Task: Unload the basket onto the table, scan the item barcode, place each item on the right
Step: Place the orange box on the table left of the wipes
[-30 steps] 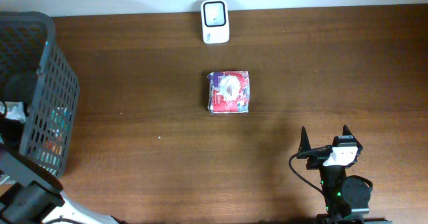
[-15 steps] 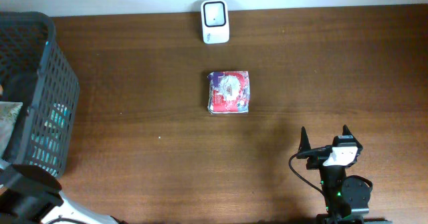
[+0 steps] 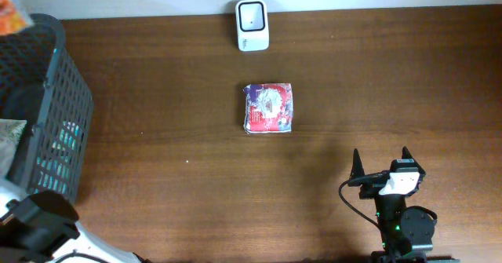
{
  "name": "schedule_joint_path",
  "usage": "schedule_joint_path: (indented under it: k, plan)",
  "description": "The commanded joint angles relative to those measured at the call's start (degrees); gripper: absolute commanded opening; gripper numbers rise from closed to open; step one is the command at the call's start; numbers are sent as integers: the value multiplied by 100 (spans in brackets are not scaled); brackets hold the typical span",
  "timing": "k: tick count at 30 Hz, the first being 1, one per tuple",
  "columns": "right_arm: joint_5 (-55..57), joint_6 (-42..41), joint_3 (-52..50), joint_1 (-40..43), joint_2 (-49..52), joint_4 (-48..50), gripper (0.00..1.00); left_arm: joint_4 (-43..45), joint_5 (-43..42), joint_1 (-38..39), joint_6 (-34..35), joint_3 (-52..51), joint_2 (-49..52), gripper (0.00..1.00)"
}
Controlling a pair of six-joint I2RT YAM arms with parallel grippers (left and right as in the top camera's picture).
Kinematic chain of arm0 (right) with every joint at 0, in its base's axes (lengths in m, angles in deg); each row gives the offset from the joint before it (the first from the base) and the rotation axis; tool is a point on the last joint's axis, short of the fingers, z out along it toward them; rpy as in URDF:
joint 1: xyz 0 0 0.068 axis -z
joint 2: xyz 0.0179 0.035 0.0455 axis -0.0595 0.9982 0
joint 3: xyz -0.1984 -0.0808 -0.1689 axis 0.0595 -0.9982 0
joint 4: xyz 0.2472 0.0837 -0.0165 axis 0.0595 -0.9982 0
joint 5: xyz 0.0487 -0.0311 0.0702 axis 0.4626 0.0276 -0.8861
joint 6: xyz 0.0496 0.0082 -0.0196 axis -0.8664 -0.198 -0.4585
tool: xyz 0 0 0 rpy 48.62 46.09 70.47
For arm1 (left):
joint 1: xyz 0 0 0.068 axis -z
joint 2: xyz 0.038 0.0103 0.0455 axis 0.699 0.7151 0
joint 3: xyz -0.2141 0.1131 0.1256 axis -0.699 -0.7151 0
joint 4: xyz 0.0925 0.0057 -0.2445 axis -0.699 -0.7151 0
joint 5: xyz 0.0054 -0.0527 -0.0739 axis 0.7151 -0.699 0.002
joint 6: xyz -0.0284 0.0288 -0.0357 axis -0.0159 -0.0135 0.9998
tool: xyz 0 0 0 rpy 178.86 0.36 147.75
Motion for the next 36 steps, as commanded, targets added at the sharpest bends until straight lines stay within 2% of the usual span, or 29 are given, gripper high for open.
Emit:
schedule_joint_path:
  k: [1,2,5,7,10,12,16,19,21,26,28,29,30,31,33,36]
  plan:
    - [9,-44,-48,-26,-33,-22,99,-599,-225,841,-848,92,-48,0]
    - [9,-44,-48,-26,-33,-22,99,-984,439,1401,-1335,92,-46,0]
    - [9,-44,-48,-26,-33,-22,99,-1517,2507,2350,-1349,87,-39,0]
    - [9,-44,-48,-26,-33,-22,98,-1978,4304,3473,-1344,-197,-31,0]
    - [9,-44,-48,-26,-33,-20,99,-1733,5226,4612,-1340,-1060,-28,0]
    - [9,-44,-48,-26,-33,-22,99,-1191,5799,5248,-688,-1899,-26,0]
    - [9,-44,-48,-26,-33,-22,99,28,6122,5899,-214,-3436,-26,0]
    - [9,-44,-48,-26,-33,-20,99,1152,6430,6041,804,-4435,-26,0]
    - [9,-44,-48,-26,-33,-22,99,2028,6277,6063,892,-5132,-26,0]
    - [9,-44,-48,-26,-33,-20,99,2852,5890,6301,896,-5967,-20,5]
    - [9,-44,-48,-26,-33,-22,99,2986,5893,6485,1246,-6002,-20,6]
    - [9,-44,-48,-26,-33,-20,99,3101,5893,6588,1320,-6002,-20,17]
    - [9,-44,-48,-26,-33,-22,99,3204,5890,6677,1320,-6002,-20,18]
    - [9,-44,-48,-26,-33,-20,99,3333,5873,6813,1318,-6002,-20,25]
    - [9,-44,-48,-26,-33,-20,99,3484,5923,6900,1316,-5982,-22,49]
    - [9,-44,-48,-26,-33,-22,99,3171,5919,6695,1014,-5569,-136,62]
